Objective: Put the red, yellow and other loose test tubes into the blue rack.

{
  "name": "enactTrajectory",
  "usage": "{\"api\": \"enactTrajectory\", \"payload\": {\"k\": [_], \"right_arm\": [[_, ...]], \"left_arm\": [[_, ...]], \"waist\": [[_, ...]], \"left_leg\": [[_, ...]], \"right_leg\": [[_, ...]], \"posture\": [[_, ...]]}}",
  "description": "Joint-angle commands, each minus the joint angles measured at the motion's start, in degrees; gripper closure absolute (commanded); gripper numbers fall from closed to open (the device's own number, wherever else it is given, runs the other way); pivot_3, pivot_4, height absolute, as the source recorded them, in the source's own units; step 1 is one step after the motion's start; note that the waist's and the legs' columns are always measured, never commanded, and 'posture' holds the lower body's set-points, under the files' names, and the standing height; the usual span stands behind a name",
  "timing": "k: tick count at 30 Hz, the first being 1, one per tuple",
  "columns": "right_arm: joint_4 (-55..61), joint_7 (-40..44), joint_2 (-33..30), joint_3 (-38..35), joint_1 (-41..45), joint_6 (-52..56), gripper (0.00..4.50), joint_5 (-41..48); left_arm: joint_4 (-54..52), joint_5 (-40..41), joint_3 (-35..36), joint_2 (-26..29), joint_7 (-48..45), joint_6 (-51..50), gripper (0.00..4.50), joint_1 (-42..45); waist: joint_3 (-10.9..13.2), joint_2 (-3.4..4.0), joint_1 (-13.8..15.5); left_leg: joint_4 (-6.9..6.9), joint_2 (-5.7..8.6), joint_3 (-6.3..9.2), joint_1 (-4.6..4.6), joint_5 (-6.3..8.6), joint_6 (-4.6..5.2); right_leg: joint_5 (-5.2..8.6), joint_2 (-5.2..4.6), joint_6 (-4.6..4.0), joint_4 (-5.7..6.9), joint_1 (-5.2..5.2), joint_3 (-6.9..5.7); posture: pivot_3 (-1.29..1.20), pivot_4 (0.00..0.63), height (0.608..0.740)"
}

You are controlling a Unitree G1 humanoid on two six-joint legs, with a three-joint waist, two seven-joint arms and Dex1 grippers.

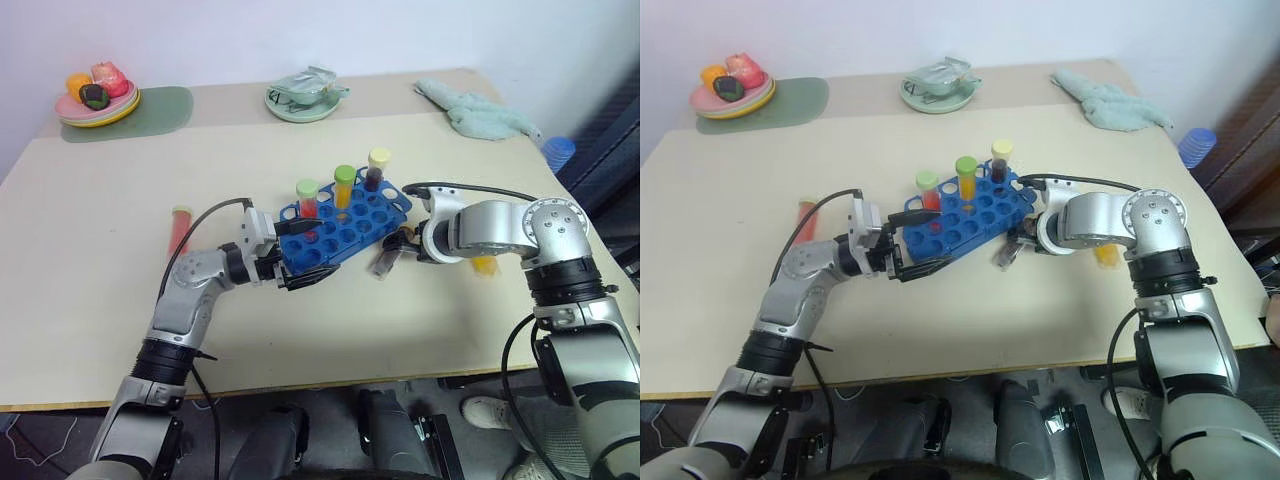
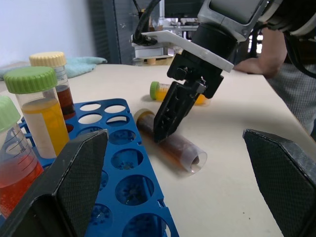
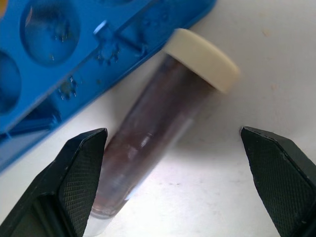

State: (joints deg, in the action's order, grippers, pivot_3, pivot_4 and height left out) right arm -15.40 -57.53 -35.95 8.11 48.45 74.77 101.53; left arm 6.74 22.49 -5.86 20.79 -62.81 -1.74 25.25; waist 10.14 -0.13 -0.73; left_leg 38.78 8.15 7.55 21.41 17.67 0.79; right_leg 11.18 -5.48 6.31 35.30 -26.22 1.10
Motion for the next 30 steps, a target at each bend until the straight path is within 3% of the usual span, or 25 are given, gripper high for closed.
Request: {"api": "enactTrajectory", "payload": {"k": [1,14,22,27,30], "right_arm": [[3.44,7.29,-2.66,0.86,-0.8,4.22,0.09,-8.83],[18.72,31.74,-10.95,-2.2,-8.95,10.55,0.09,-27.41],[30.18,51.79,-16.28,4.16,-12.55,4.73,0.09,-42.7],[31.66,58.95,-16.4,5.26,-13.99,3.31,0.09,-49.58],[29.22,59.69,-12.46,1.42,-13.85,7.71,0.09,-50.1]], "left_arm": [[0.04,-0.17,0.79,0.42,-0.41,1.14,0.0,1.16],[2.01,-0.13,0.52,0.44,-2.14,1.63,0.0,2.35],[2.68,-0.12,0.53,0.53,-3.25,1.51,0.0,3.11],[2.16,-0.16,0.44,0.58,-3.3,1.15,0.0,2.84],[1.76,-0.04,0.54,0.89,-3.39,0.85,0.0,2.53]], "waist": [[0.0,0.0,0.13],[-0.02,-0.01,1.55],[-0.02,-0.01,1.48],[-0.04,-0.06,1.49],[-0.08,-0.12,1.43]], "left_leg": [[0.07,0.0,0.0,0.01,0.02,0.03],[0.24,0.05,-0.03,0.1,0.17,0.26],[0.24,0.04,-0.04,0.09,0.17,0.25],[0.25,0.04,-0.05,0.09,0.18,0.25],[0.25,0.04,-0.05,0.08,0.18,0.24]], "right_leg": [[-0.03,0.0,0.03,-0.01,0.05,0.0],[-0.07,-0.02,0.11,-0.21,0.13,-0.04],[-0.07,-0.02,0.11,-0.19,0.1,-0.06],[-0.07,-0.02,0.12,-0.2,0.11,-0.09],[-0.07,-0.02,0.12,-0.2,0.12,-0.09]], "posture": [[0.0,0.15,0.74],[0.0,0.15,0.74],[0.0,0.15,0.74],[0.0,0.15,0.74],[0.0,0.15,0.74]]}}
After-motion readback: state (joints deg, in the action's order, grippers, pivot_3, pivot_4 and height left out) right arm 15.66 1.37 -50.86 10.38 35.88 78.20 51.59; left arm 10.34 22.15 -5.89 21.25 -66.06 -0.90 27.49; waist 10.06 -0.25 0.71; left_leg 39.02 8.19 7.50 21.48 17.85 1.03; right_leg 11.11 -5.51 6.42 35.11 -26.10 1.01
